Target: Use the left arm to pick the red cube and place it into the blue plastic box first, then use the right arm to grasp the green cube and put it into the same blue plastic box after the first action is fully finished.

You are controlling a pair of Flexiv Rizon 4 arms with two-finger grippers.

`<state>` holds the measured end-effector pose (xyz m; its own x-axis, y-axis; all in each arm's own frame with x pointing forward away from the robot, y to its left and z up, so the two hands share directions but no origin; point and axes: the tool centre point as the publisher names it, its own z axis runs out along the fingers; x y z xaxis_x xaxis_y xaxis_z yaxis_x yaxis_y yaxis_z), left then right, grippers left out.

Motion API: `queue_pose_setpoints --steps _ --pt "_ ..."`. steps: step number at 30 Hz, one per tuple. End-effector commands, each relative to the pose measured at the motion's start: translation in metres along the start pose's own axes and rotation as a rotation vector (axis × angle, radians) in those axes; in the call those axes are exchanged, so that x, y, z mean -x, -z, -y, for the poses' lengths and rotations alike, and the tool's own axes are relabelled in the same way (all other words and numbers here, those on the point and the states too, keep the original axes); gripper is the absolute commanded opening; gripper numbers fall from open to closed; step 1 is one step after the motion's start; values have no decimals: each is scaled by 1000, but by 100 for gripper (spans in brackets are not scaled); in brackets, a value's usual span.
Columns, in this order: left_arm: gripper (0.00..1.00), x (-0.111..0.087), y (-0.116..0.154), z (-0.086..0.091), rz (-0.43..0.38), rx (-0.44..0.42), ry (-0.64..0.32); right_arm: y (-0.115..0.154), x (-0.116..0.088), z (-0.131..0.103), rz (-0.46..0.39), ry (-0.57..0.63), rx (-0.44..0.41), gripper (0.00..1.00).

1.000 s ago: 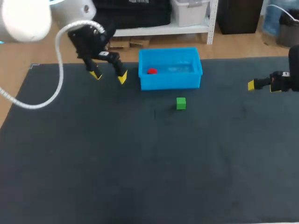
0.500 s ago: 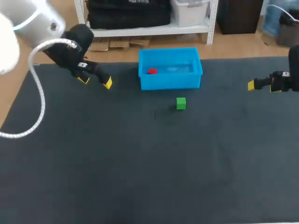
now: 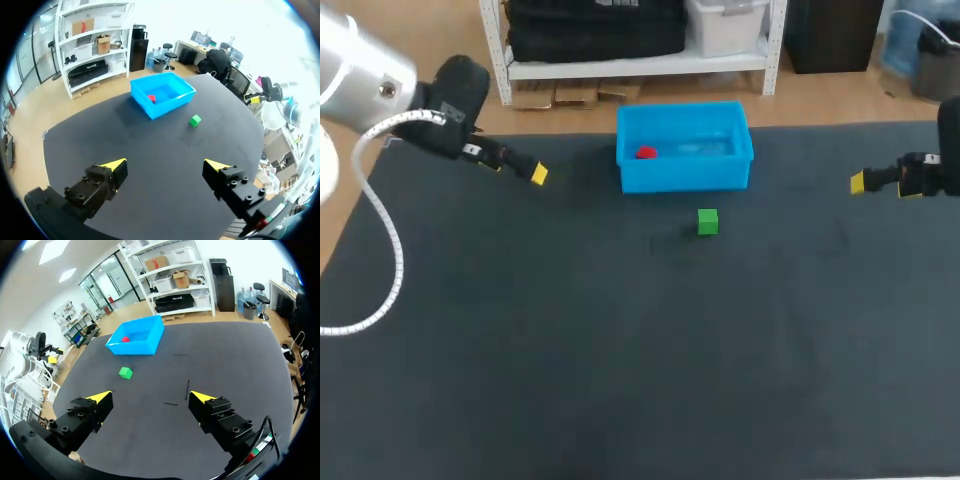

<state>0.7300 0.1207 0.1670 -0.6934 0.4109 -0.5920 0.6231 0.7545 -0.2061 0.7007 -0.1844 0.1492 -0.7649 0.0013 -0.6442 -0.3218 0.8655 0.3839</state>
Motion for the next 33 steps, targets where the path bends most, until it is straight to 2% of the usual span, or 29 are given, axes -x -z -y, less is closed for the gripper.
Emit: queue_pose_setpoints --steps 1,3,14,15,19,21,22,27,32,33 --pt "100 0 -1 -1 17 -17 -10 0 0 0 -1 0 -1 100" --pt "100 1 -1 1 14 -29 -35 0 0 0 -1 0 -1 100" --pt "100 1 -1 1 14 -29 -35 0 0 0 -1 0 -1 100" --pt "100 1 -1 1 14 -29 -35 1 3 -2 -20 -4 6 100" --pt "100 1 -1 1 14 -29 -35 1 16 -16 -63 18 -80 100" --pt "100 1 -1 1 14 -29 -35 -6 20 -22 -97 51 -151 100" --pt "100 1 -1 1 14 -29 -35 -10 21 -27 -119 47 -137 100" --pt "100 1 -1 1 14 -29 -35 -34 26 -52 -176 72 -212 100" --pt "100 1 -1 1 14 -29 -35 -64 26 -71 -231 43 -243 100" --pt "100 1 -1 1 14 -29 -35 -70 25 -74 -238 32 -270 100"
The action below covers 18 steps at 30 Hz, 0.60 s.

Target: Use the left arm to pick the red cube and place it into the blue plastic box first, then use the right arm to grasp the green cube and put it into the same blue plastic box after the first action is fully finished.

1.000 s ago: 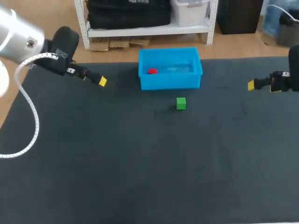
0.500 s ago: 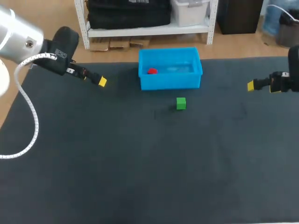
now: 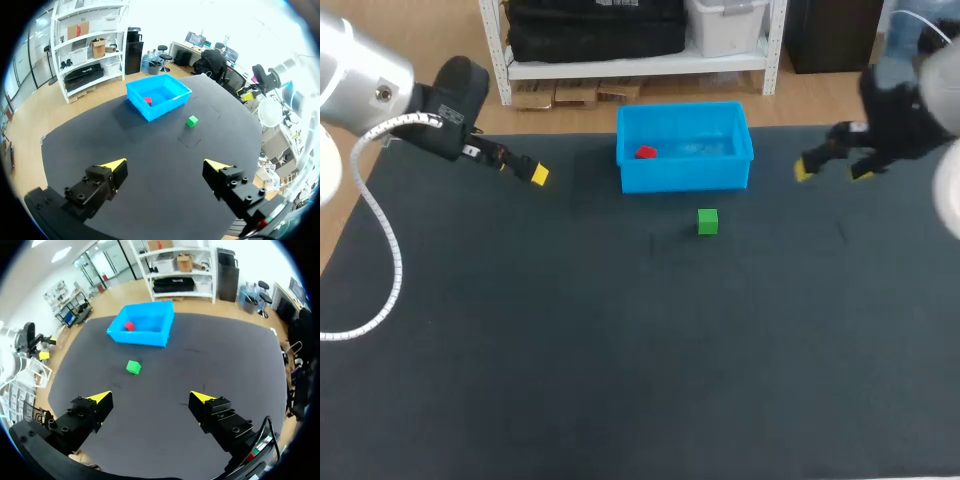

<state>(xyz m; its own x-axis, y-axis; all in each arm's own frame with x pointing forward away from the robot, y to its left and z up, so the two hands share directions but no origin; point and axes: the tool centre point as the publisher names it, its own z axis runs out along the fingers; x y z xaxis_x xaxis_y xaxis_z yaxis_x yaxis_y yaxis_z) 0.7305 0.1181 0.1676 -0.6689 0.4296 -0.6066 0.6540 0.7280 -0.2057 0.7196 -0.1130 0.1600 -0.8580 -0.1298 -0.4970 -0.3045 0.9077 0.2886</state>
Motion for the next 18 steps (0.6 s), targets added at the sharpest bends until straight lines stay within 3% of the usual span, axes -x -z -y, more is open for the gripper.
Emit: queue_pose_setpoints --steps 1,4,12,18 --pt "100 0 0 -1 4 -4 -2 -31 11 -19 -29 -24 -179 100" --pt "100 0 0 -1 4 -4 -2 -43 10 -28 -42 -39 -214 100" --pt "100 0 0 -1 4 -4 -2 -70 6 -37 -108 -29 -210 100" --pt "100 0 0 -1 4 -4 -2 -70 6 -37 -108 -29 -210 100"
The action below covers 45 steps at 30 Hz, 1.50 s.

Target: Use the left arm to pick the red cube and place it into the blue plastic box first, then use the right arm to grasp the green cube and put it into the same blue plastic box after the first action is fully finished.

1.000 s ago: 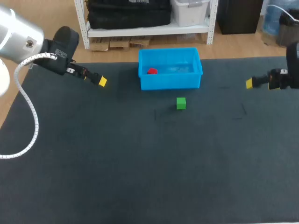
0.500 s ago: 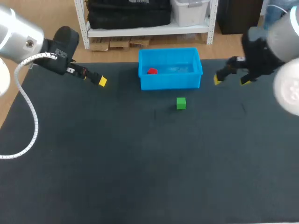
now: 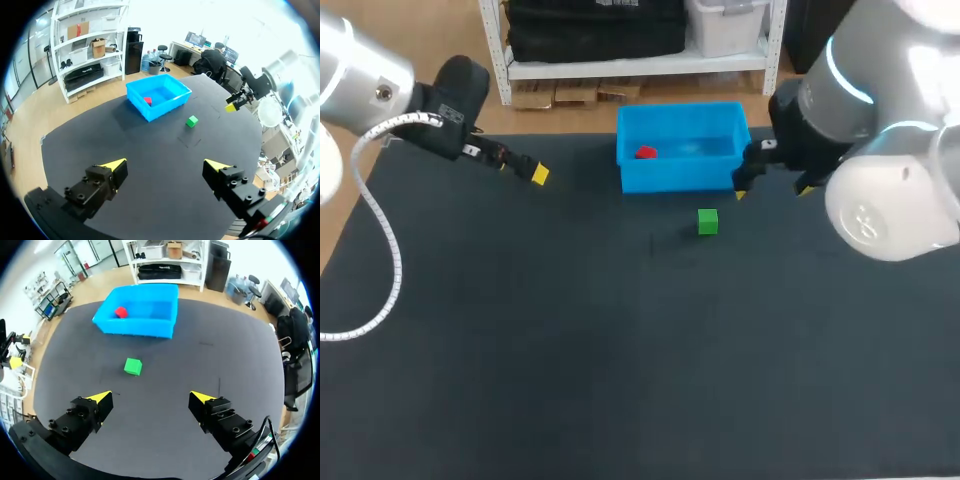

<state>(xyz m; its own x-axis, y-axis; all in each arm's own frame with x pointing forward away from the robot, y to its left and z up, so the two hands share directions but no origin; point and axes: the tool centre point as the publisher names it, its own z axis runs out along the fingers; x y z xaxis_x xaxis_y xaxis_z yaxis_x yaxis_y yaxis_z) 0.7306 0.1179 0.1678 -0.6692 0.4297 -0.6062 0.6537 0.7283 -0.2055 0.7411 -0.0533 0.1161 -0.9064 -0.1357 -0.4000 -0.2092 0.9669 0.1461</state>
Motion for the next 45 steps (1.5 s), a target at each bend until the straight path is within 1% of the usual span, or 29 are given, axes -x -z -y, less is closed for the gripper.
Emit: queue_pose_setpoints --steps 1,17,20,22,24,27,28,32,39,42,45 --pt "100 -1 0 -1 4 -4 -3 -1 2 -2 -3 -2 -30 100" --pt "100 -1 0 -1 4 -4 -3 -1 2 -2 -3 -2 -30 100" --pt "100 -1 0 -1 4 -4 -3 -7 11 -10 -19 10 -27 100" --pt "100 -1 0 -1 4 -4 -3 -12 16 -15 -26 11 -40 100" --pt "100 -1 0 -1 4 -4 -3 -17 18 -20 -45 24 -30 100" --pt "100 -1 0 -1 4 -4 -3 -26 20 -23 -78 0 -39 100" --pt "100 -1 0 -1 4 -4 -3 -31 21 -24 -87 -15 -31 100" --pt "100 -1 0 -1 4 -4 -3 -46 24 -30 -112 -36 -65 100" --pt "100 -1 0 -1 4 -4 -3 -66 30 -43 -122 -65 -129 100" --pt "100 -1 0 -1 4 -4 -3 -77 29 -47 -120 -71 -128 100" --pt "100 -1 0 -1 4 -4 -3 -85 28 -44 -124 -79 -136 100"
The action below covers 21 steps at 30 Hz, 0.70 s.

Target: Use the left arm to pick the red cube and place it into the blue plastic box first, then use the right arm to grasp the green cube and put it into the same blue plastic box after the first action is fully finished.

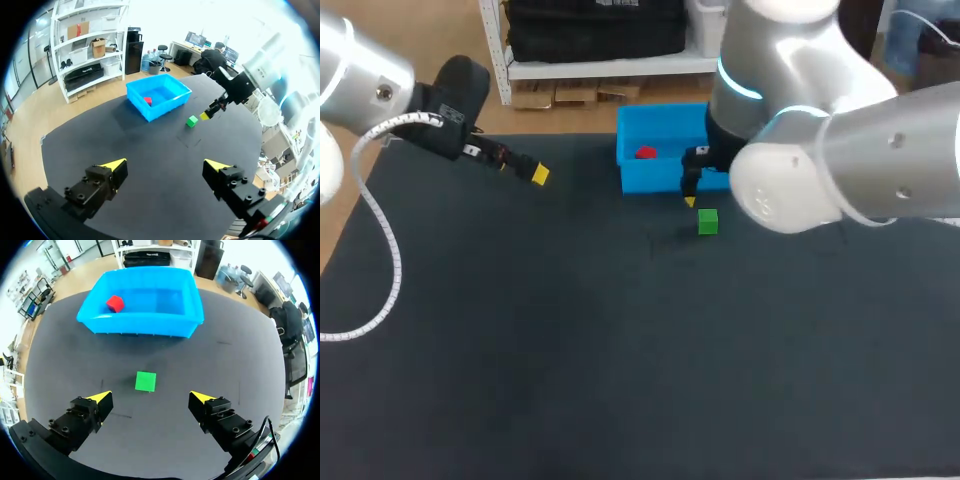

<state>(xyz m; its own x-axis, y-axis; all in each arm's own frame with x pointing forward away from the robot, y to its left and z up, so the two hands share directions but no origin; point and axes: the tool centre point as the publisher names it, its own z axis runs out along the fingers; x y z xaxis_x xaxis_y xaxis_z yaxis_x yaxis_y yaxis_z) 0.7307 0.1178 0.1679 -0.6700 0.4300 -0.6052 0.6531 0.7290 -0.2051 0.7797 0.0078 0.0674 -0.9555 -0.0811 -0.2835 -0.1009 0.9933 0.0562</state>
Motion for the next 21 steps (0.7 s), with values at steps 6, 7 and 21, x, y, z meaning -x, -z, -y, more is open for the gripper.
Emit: queue_pose_setpoints --steps 6,7,21 --pt "100 -1 0 -1 6 -5 -3 -30 5 2 -14 3 -18 100" --pt "100 -1 0 -1 6 -5 -3 -30 5 2 -14 4 -19 100" --pt "100 -1 0 -1 6 -5 -3 -52 9 3 -1 27 -18 100"
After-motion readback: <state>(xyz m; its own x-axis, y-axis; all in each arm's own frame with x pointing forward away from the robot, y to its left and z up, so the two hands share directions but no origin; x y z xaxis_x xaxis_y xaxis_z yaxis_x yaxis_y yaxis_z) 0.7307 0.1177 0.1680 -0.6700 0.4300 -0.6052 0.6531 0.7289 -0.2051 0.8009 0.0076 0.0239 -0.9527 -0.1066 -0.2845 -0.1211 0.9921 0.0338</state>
